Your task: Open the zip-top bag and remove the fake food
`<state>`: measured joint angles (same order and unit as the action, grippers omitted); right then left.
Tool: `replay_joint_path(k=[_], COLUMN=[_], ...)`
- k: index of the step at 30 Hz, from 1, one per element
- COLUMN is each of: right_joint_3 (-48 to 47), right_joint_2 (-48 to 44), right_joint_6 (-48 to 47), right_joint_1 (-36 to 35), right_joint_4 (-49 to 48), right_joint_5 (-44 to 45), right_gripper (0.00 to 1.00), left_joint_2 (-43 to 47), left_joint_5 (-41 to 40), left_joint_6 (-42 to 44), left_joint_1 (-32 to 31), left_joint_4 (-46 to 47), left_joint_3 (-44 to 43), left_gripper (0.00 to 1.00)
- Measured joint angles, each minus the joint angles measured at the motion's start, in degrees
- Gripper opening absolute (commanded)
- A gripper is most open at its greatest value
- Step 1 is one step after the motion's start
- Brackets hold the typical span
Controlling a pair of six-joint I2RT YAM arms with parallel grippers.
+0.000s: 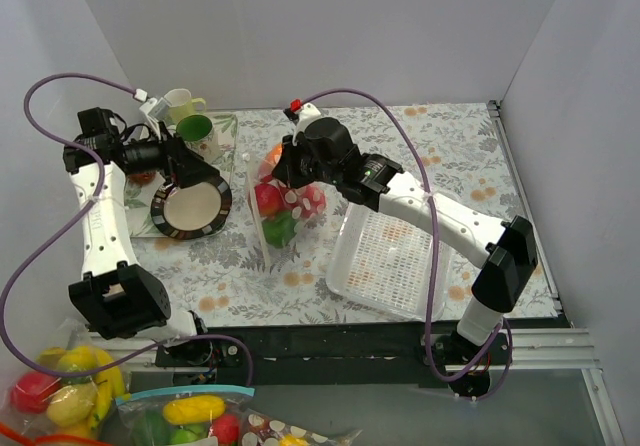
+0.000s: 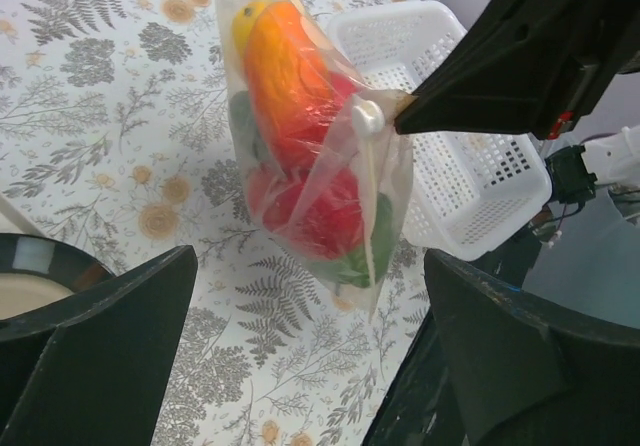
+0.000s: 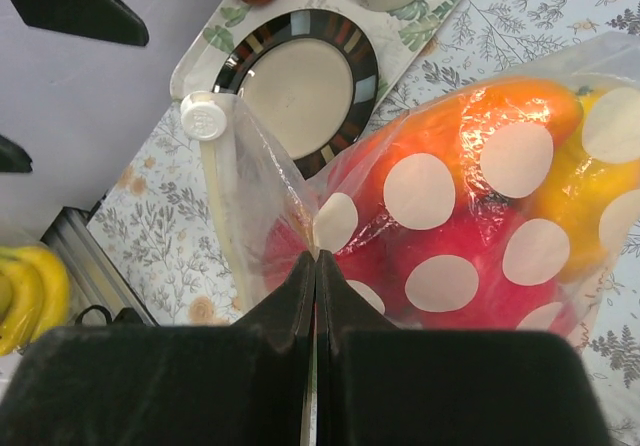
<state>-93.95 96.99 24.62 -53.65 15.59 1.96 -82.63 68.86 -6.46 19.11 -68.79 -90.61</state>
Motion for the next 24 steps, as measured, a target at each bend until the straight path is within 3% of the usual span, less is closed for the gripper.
replay_joint_path(k=[7, 11, 14, 20, 24], right_joint_3=[2.95, 4.50, 4.63, 4.63, 4.63], right_joint_2=[0.00, 0.00, 0.02, 0.04, 0.20], right_joint_6=[3.58, 5.05, 5.84, 7.08, 7.37], right_joint_1=[-1.03, -1.18, -1.38, -2.16, -2.49], right_joint_4=[-5.25, -6.71, -6.91, -8.15, -8.17], right_joint_5=[4.13, 4.94, 5.20, 5.22, 5.25], right_gripper=[0.01, 0.01, 0.01, 0.01, 0.01], left_joint_2=[1.75, 3.50, 4.83, 10.49, 13.46], left_joint_5=[3.80, 5.01, 6.27, 3.56, -0.26], left_joint_6=[10.97, 13.16, 11.15, -1.66, -8.11], left_joint_1=[-1.07, -4.04, -5.22, -11.34, -14.40], left_joint_4=[-5.90, -6.38, -3.65, 13.46, 22.12], left_joint_3=[9.05, 13.18, 13.44, 20.65, 24.94], left_gripper=[0.98, 0.98, 0.98, 0.94, 0.79])
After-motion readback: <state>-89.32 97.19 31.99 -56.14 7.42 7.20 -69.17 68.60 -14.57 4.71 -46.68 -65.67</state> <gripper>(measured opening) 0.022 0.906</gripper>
